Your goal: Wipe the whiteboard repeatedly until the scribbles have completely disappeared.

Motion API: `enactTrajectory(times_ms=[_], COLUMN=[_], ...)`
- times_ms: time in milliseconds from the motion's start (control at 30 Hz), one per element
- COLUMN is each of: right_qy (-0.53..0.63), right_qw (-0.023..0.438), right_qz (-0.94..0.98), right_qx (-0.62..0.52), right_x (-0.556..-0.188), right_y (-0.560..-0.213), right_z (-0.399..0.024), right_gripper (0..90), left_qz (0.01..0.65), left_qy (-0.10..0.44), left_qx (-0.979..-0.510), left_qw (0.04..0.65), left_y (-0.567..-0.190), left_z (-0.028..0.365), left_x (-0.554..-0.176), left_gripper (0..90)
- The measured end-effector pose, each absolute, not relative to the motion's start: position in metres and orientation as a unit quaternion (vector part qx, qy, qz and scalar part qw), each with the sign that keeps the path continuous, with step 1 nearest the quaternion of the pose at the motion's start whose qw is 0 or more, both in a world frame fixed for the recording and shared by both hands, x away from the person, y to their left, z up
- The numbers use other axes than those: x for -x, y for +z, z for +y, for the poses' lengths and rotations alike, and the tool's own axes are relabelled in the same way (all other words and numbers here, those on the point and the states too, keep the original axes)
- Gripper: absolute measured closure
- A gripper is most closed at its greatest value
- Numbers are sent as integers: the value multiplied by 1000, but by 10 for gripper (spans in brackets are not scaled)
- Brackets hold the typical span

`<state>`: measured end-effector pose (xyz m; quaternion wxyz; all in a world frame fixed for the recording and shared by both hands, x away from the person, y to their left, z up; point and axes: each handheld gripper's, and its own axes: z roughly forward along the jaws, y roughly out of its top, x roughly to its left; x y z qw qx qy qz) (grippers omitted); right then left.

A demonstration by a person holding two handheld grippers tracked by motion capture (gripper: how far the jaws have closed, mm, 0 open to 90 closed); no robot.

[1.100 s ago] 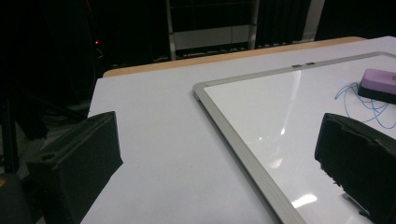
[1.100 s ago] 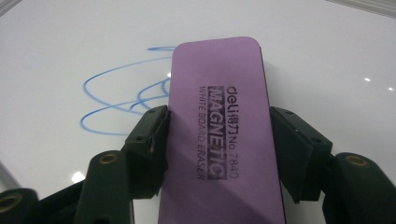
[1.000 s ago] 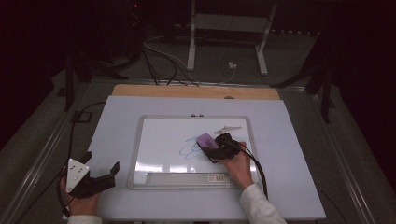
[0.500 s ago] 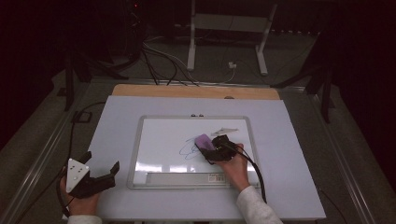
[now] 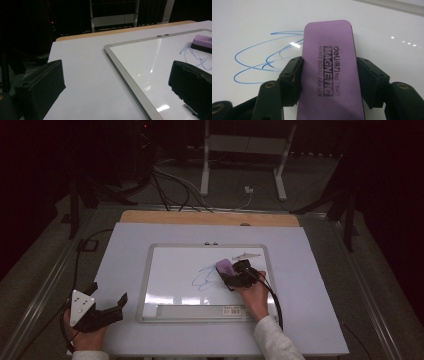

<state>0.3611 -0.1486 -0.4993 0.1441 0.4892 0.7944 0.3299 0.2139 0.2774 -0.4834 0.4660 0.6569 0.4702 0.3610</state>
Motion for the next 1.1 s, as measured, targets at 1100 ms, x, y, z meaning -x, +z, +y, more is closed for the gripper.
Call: enactTrajectory(times_ms=[1100], right_qy=[346], right_qw=[114], right_qz=[822], right_qx=[-437], right_x=[-347], right_y=[-500], right_z=[-117], right_gripper=[410], left_qz=[470], left_qy=[359], left_qx=[-657], left_qw=[467], left_y=[-484], left_z=[277], left_x=[-214], left_gripper=[12])
